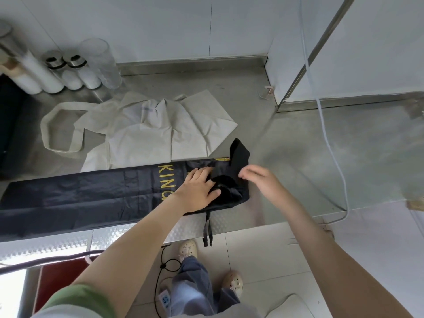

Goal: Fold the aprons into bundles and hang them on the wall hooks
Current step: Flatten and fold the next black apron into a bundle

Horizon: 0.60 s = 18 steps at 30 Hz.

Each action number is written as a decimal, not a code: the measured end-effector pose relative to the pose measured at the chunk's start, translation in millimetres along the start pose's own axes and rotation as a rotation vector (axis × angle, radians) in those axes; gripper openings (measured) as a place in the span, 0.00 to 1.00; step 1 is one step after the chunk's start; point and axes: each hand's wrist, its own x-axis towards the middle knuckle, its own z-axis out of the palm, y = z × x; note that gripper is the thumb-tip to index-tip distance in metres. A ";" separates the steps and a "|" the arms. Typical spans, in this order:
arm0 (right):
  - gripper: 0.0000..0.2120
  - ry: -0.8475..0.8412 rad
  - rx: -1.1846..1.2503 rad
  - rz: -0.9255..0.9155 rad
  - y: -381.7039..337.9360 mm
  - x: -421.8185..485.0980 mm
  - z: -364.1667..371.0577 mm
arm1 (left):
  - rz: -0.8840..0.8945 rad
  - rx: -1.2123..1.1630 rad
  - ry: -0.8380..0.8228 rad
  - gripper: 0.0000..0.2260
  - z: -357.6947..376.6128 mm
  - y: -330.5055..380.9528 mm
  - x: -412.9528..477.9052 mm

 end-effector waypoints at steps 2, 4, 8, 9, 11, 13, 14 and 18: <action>0.10 -0.014 -0.184 -0.007 9.7 2.5 10.4 | -0.086 -0.306 -0.002 0.22 -13.4 4.7 0.3; 0.11 -0.031 -0.334 -0.018 16.1 4.9 20.2 | -0.212 -0.714 0.047 0.23 -17.1 6.1 3.0; 0.13 0.033 -0.615 -0.097 23.1 4.8 32.0 | -0.441 -1.230 0.249 0.27 -22.3 8.5 8.9; 0.17 0.080 -0.654 -0.125 24.3 4.1 33.3 | -0.472 -1.247 0.302 0.24 -25.2 10.3 10.9; 0.25 0.140 -0.653 -0.150 25.3 3.7 36.1 | -0.505 -1.190 0.384 0.18 -29.9 14.0 15.2; 0.32 0.150 -0.647 -0.147 26.2 4.1 38.5 | -0.504 -1.203 0.401 0.20 -36.6 17.0 19.1; 0.33 0.153 -0.666 -0.147 27.2 5.1 39.4 | -0.504 -1.227 0.385 0.23 -40.5 18.2 21.9; 0.29 0.196 -0.735 -0.192 27.2 7.7 40.4 | -0.532 -1.180 0.226 0.30 -60.9 20.8 34.5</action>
